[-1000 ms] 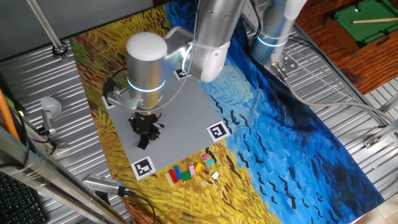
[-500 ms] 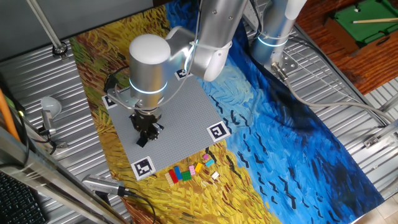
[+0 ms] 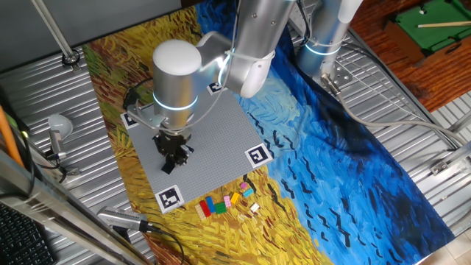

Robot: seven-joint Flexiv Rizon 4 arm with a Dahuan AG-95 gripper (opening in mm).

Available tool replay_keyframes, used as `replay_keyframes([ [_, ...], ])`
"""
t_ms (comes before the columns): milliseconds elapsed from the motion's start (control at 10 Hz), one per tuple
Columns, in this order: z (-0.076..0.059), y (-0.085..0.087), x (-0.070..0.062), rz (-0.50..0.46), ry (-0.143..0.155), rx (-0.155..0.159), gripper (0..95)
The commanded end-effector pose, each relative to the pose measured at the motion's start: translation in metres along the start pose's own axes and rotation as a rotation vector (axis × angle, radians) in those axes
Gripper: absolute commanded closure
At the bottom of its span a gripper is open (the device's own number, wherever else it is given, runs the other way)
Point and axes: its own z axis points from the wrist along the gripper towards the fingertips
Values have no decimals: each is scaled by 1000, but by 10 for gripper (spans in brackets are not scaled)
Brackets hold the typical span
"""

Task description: Stack small Lego blocks one on top of the other

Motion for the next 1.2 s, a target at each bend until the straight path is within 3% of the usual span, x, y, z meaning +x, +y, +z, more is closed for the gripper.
replay_keyframes([
  [100, 0, 0, 1, -9, -13, -15, 760],
  [200, 0, 0, 1, -17, -16, -16, 570],
  [800, -3, 3, -2, -88, -34, -45, 570],
  [900, -6, 5, -5, -106, -46, -67, 760],
  [1000, -10, 8, -8, -147, -34, -66, 760],
  [1100, -14, 9, -9, -172, -19, -76, 950],
  [1200, -22, 12, -7, -204, 10, -97, 950],
])
